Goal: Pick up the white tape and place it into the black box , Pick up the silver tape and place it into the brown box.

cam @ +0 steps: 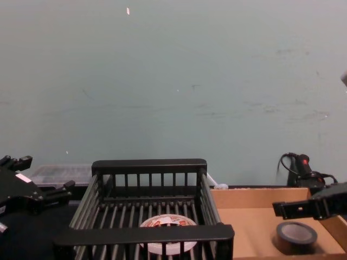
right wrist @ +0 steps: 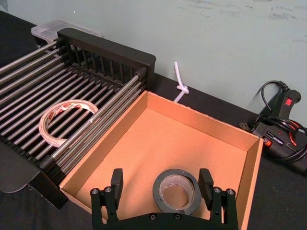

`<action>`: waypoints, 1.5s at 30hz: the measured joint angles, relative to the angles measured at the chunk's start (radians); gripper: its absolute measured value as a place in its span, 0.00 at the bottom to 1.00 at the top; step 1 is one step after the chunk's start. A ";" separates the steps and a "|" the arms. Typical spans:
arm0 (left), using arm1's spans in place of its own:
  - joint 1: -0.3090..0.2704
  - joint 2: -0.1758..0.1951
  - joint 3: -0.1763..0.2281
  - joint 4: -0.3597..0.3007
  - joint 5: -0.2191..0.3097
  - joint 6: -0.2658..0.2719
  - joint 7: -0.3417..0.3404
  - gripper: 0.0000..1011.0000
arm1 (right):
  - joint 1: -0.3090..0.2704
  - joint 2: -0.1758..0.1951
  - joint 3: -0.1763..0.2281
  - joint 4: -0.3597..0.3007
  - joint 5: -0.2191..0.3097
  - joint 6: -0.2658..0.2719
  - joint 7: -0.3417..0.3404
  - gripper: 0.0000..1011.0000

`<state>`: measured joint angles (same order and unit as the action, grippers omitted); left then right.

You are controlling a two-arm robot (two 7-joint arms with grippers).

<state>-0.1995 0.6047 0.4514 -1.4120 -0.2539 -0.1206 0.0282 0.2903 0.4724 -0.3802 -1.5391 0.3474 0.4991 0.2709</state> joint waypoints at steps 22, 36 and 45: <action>0.000 0.000 0.000 0.000 0.000 0.000 0.000 0.99 | -0.152 -0.058 0.108 -0.039 -0.118 -0.338 -0.151 0.99; 0.000 0.000 0.000 0.000 0.000 0.000 0.000 0.99 | -0.241 -0.098 0.144 0.007 -0.207 -0.472 -0.223 0.99; 0.000 0.000 0.000 0.000 0.000 0.000 0.000 0.99 | -0.248 -0.106 0.154 0.009 -0.213 -0.472 -0.229 0.99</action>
<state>-0.1995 0.6047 0.4514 -1.4120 -0.2539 -0.1205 0.0283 0.0421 0.3663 -0.2262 -1.5300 0.1340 0.0269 0.0424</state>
